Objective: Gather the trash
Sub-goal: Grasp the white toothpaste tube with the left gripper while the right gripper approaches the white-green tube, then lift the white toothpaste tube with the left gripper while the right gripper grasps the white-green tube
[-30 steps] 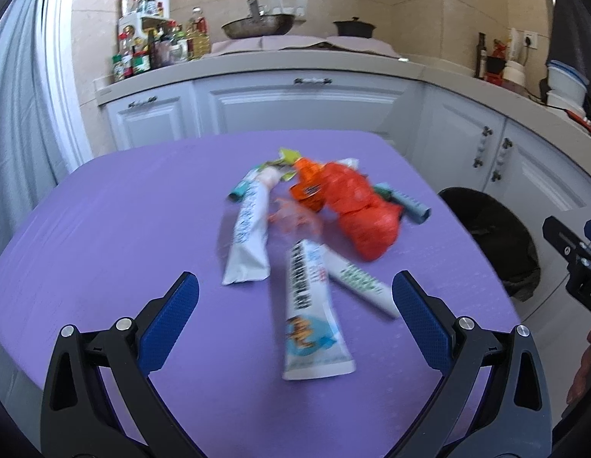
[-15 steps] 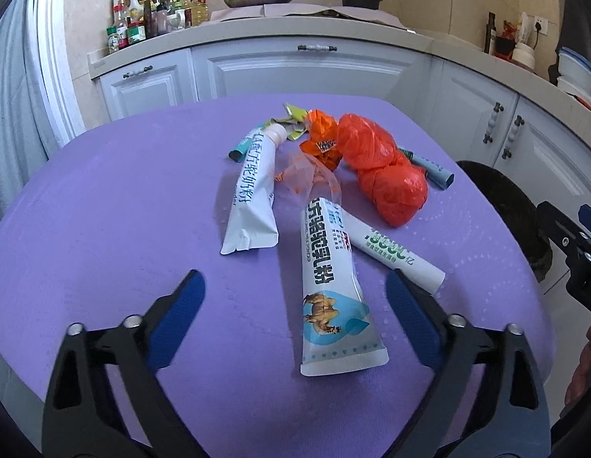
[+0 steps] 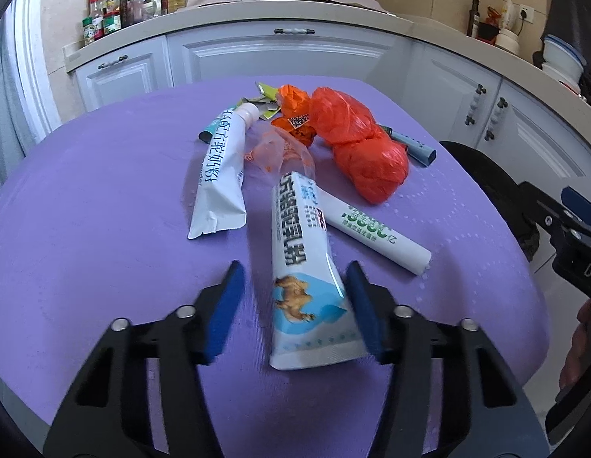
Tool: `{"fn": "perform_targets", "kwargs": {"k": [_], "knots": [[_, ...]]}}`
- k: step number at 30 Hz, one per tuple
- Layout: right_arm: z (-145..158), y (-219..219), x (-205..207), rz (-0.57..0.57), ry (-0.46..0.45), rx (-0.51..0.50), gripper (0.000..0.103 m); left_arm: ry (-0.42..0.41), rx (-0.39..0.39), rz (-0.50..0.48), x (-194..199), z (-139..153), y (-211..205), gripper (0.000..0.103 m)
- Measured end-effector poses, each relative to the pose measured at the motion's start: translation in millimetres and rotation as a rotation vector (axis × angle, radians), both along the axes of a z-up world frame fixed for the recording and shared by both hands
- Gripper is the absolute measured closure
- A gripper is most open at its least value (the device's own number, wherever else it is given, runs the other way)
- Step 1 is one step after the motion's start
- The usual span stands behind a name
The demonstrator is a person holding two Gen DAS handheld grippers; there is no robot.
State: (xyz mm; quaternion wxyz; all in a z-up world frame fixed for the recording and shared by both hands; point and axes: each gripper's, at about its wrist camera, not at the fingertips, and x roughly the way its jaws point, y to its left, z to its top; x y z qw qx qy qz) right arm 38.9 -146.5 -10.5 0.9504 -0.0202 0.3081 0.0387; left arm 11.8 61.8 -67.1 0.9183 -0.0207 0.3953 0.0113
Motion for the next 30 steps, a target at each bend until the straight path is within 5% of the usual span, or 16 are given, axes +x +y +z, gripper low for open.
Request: {"fn": "perform_targets", "kwargs": {"k": [2, 15, 30], "knots": [[0, 1, 0, 0.002, -0.001, 0.0, 0.007, -0.001, -0.005, -0.015, -1, 1, 0, 0.068], [-1, 33, -1, 0.089, 0.015, -0.007, 0.007, -0.075, -0.016, 0.025, -26, 24, 26, 0.07], [-24, 93, 2, 0.288, 0.091, -0.029, 0.007, -0.055, -0.006, 0.257, -35, 18, 112, 0.07]]}}
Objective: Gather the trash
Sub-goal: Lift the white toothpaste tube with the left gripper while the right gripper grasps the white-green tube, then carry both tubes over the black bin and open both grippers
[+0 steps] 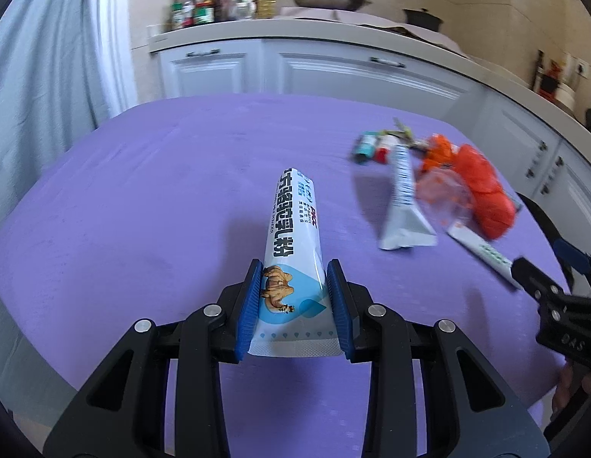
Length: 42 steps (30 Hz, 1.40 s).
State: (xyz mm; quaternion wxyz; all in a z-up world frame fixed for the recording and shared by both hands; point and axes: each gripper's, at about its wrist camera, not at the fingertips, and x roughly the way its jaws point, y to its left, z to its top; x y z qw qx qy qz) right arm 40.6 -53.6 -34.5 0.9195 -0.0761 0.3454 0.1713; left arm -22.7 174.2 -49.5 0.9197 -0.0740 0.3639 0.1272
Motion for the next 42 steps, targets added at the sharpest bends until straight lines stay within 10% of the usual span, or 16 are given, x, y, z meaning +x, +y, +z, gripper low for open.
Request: {"fn": "perform_targets", "kwargs": {"k": [6, 9, 13, 20, 42], "knots": [[-1, 9, 1, 0.039, 0.021, -0.016, 0.014, 0.009, -0.015, 0.033, 0, -4, 12, 0.07], [-6, 12, 6, 0.053, 0.057, -0.031, 0.043, 0.01, -0.02, 0.035, 1, -5, 13, 0.07], [-10, 15, 7, 0.065, 0.08, -0.047, 0.047, 0.008, -0.022, 0.032, 0, -6, 12, 0.07], [-10, 22, 2, 0.121, 0.091, -0.029, 0.085, 0.008, -0.023, 0.025, 0, -5, 9, 0.07], [46, -65, -14, -0.029, -0.052, 0.067, 0.088, -0.08, -0.025, -0.182, 14, 37, -74, 0.07]]}}
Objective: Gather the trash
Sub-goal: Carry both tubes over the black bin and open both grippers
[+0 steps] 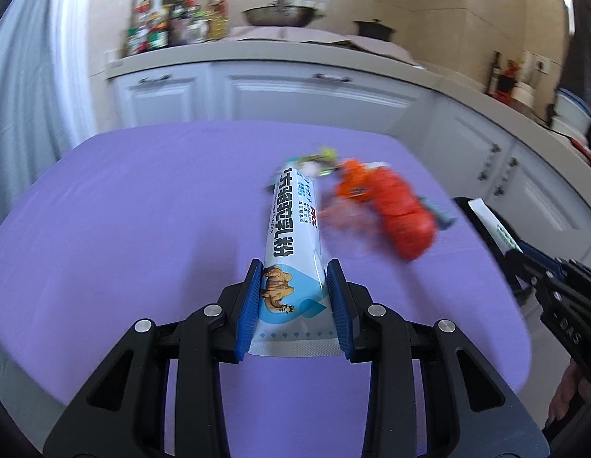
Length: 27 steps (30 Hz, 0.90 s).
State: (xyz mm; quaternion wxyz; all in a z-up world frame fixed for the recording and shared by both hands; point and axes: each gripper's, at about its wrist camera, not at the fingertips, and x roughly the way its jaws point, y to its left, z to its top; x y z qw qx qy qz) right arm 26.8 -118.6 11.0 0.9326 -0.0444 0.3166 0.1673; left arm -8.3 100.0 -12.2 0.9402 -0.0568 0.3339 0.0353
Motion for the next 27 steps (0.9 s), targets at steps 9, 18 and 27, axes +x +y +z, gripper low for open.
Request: {"fn": "perform_targets", "kwargs": {"k": [9, 18, 27], "knots": [[1, -72, 24, -0.222, -0.045, -0.026, 0.088, -0.049, 0.015, -0.187, 44, 17, -86, 0.07], [-14, -135, 57, -0.364, -0.024, -0.006, 0.088, -0.044, 0.061, -0.343, 97, 11, -174, 0.07], [-31, -170, 88, -0.423, 0.017, 0.025, 0.088, 0.015, 0.098, -0.412, 147, -13, -233, 0.07]]}}
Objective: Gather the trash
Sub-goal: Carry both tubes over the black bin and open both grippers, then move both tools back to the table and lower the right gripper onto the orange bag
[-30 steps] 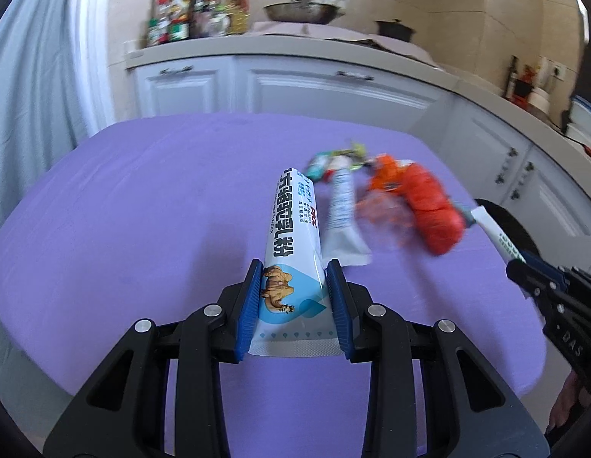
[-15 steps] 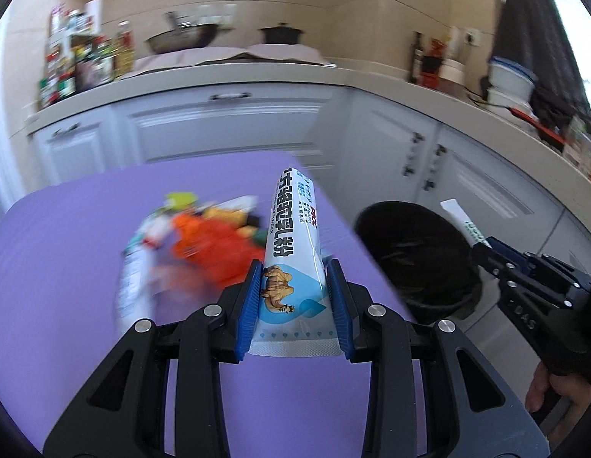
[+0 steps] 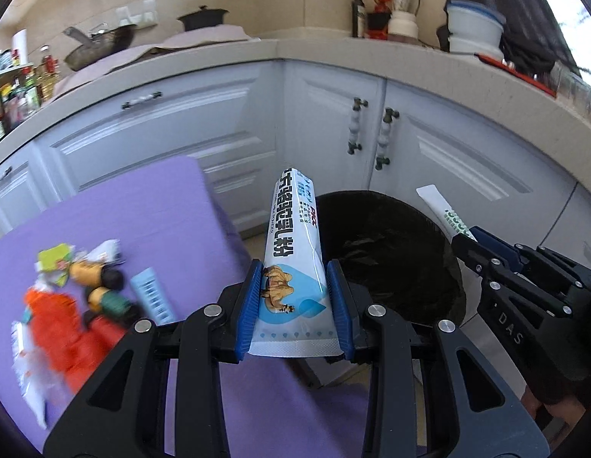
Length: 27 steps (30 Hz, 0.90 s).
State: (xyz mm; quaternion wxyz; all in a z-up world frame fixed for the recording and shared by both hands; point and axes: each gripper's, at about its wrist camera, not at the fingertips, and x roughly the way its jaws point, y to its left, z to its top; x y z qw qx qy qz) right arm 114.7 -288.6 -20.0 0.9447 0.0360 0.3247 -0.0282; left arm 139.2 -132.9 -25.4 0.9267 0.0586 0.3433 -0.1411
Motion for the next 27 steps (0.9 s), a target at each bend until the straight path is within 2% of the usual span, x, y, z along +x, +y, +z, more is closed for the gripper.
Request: {"fn": "perform_targets", "kwargs": {"k": [8, 10, 13, 14, 15, 17, 27], "knots": [[-18, -22, 22, -0.032, 0.025, 0.031, 0.088, 0.084, 0.031, -0.025, 42, -22, -31, 0.069], [-23, -26, 28, -0.038, 0.034, 0.039, 0.086, 0.126, 0.017, -0.027, 54, -27, -35, 0.069], [-31, -32, 36, -0.05, 0.05, 0.049, 0.079, 0.166, 0.003, -0.013, 67, -31, -38, 0.066], [-33, -32, 38, -0.051, 0.053, 0.05, 0.072, 0.169, 0.007, -0.009, 70, -32, -39, 0.063], [-35, -33, 40, -0.057, 0.055, 0.048, 0.064, 0.172, 0.012, -0.003, 71, -33, -40, 0.053], [-35, -34, 39, -0.065, 0.048, 0.044, 0.057, 0.177, 0.005, -0.002, 72, -34, -40, 0.05], [-18, -30, 28, -0.071, 0.019, 0.047, 0.051, 0.141, -0.008, 0.021, 58, -20, -25, 0.048]]}}
